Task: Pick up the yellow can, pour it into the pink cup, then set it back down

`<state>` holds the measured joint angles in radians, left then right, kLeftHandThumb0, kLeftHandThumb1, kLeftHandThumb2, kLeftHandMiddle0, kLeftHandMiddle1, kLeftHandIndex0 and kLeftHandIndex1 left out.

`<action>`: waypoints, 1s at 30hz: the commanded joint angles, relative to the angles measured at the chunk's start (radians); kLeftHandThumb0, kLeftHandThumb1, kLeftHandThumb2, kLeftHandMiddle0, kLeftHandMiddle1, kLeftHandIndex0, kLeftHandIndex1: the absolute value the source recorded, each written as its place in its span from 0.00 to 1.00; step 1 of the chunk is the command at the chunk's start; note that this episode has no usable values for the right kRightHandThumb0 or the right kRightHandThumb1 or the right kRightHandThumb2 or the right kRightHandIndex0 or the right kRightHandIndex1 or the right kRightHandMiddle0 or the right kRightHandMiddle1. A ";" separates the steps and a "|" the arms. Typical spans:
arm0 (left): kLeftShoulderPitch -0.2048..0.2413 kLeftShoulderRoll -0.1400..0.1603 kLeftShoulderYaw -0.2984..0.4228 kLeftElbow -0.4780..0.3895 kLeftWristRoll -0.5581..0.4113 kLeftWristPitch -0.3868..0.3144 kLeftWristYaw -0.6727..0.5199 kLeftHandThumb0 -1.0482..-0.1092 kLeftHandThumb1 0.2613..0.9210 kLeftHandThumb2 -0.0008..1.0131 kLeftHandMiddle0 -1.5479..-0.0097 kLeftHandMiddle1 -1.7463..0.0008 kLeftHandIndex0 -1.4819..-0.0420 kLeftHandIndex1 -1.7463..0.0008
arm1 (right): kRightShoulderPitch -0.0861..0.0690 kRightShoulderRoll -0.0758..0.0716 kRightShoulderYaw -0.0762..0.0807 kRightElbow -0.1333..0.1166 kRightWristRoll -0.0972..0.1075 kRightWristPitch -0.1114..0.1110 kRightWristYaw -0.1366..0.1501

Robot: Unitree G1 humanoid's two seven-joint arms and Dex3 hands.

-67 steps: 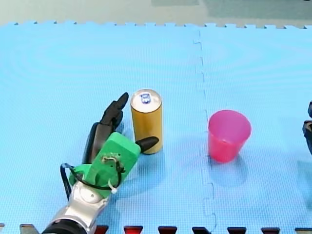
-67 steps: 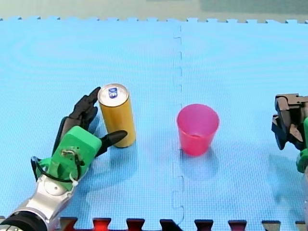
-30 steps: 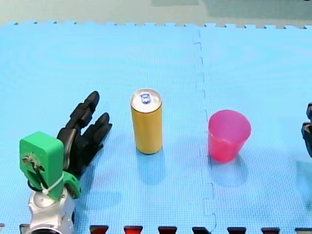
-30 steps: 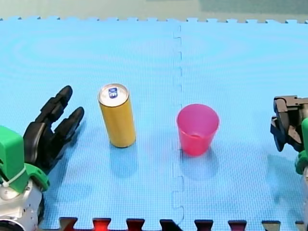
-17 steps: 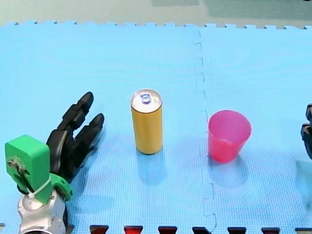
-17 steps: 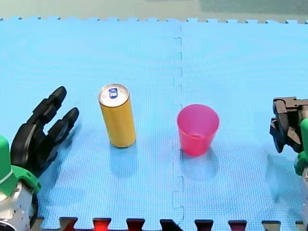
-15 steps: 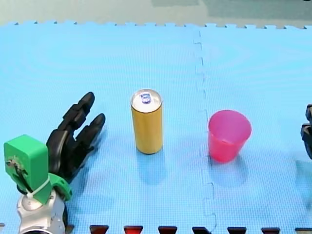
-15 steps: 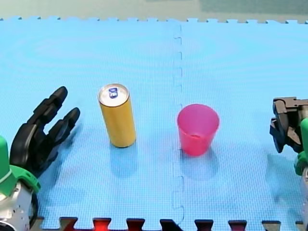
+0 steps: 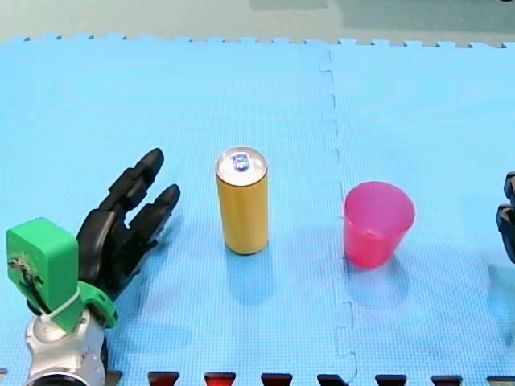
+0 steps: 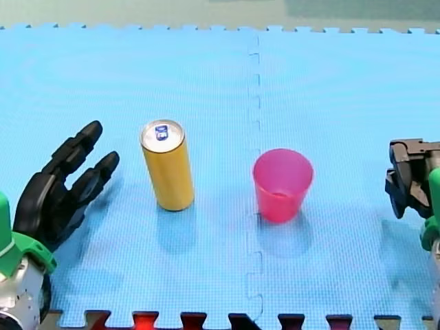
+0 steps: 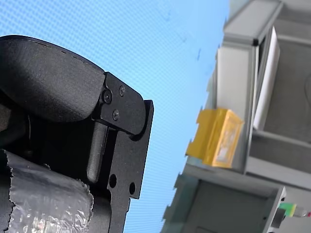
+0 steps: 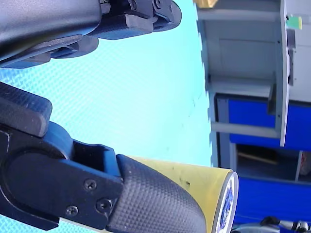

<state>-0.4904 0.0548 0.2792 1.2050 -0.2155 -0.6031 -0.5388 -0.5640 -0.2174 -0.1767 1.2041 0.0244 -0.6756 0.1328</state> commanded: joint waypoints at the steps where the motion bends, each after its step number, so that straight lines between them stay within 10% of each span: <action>1: -0.002 0.006 -0.001 -0.001 0.001 -0.008 -0.008 0.00 1.00 0.05 0.85 1.00 0.86 1.00 | -0.001 -0.004 -0.002 0.000 0.001 0.000 -0.002; 30: -0.017 -0.009 0.001 -0.060 -0.037 -0.047 -0.054 0.00 1.00 0.07 0.85 1.00 0.87 1.00 | -0.002 0.000 -0.001 0.002 0.001 0.004 -0.003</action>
<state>-0.5000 0.0438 0.2741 1.1537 -0.2425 -0.6434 -0.5839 -0.5639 -0.2145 -0.1759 1.2049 0.0240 -0.6740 0.1296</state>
